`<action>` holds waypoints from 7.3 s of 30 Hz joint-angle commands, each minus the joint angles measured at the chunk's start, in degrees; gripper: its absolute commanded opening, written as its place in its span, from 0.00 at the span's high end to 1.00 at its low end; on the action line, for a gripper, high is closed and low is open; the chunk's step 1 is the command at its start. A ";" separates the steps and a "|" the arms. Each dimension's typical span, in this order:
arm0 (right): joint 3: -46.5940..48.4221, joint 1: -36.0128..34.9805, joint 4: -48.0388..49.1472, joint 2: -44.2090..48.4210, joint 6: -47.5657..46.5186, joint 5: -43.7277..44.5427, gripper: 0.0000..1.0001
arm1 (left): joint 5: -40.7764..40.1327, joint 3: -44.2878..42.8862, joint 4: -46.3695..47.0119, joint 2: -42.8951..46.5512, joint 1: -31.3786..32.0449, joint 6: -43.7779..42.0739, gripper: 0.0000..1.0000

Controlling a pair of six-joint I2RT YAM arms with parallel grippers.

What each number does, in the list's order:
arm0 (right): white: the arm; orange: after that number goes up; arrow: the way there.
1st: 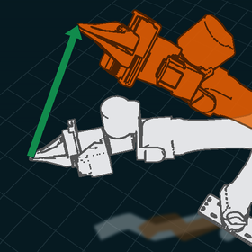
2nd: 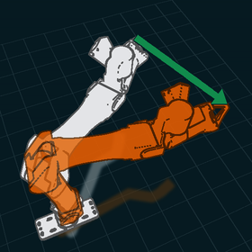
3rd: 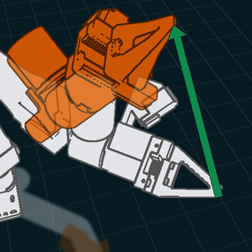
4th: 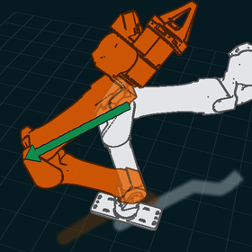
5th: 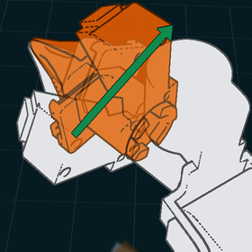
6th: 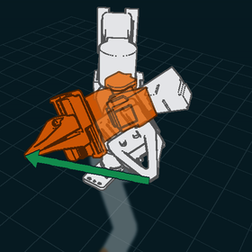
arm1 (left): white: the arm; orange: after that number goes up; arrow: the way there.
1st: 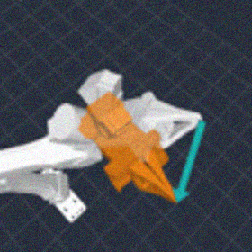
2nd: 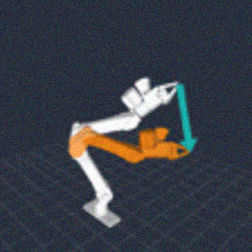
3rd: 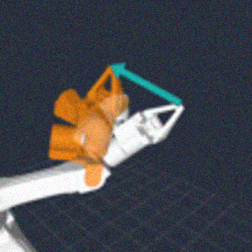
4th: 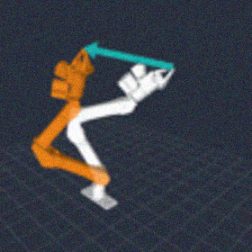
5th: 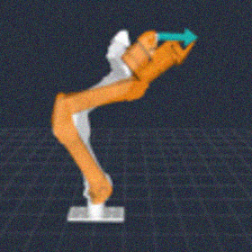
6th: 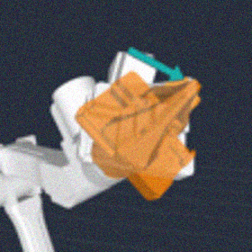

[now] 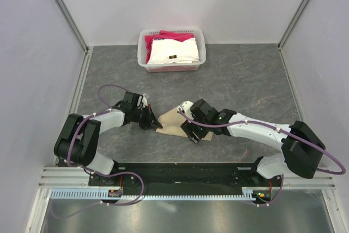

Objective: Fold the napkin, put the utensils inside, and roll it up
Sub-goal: Roll the napkin with the utensil

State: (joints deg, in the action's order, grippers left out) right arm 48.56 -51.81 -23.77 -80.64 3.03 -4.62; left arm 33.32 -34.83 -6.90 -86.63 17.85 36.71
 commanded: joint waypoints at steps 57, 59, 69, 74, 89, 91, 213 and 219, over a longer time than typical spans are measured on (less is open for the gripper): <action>9.28 -9.71 8.48 -18.58 -15.77 14.29 0.33 | -0.36 -6.83 -8.48 -6.80 0.00 -7.79 0.98; 9.45 -9.10 8.48 -19.11 -15.77 13.68 0.33 | -0.10 -6.83 -8.48 -6.62 -0.09 -8.14 0.98; 11.03 -3.74 5.32 -23.59 -15.60 4.10 0.44 | -1.93 -8.41 -8.48 -2.42 -0.01 -8.67 0.77; 12.18 -2.33 2.15 -25.53 -15.68 -1.95 0.55 | -6.85 -8.68 -10.15 1.98 -0.44 -9.02 0.48; 19.91 3.73 -9.53 -27.64 -15.77 -26.21 0.70 | -11.02 6.42 -0.68 25.35 -2.47 -5.07 0.30; 22.10 4.44 -11.29 -29.74 -16.30 -29.81 0.71 | -8.64 8.19 3.35 26.25 -2.47 -3.93 0.29; 23.87 8.92 -7.61 -38.98 -15.07 -43.45 0.70 | -5.72 16.46 13.22 16.33 -0.62 -1.46 0.72; 25.18 8.92 -7.78 -38.72 -13.93 -41.35 0.62 | -5.37 15.58 12.87 13.07 -0.62 -1.90 0.97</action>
State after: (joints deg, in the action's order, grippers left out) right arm 72.44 -42.74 -31.42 -117.56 -9.76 -50.70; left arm 28.95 -18.52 5.69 -71.44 17.32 35.16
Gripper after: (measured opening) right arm 0.337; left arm 0.087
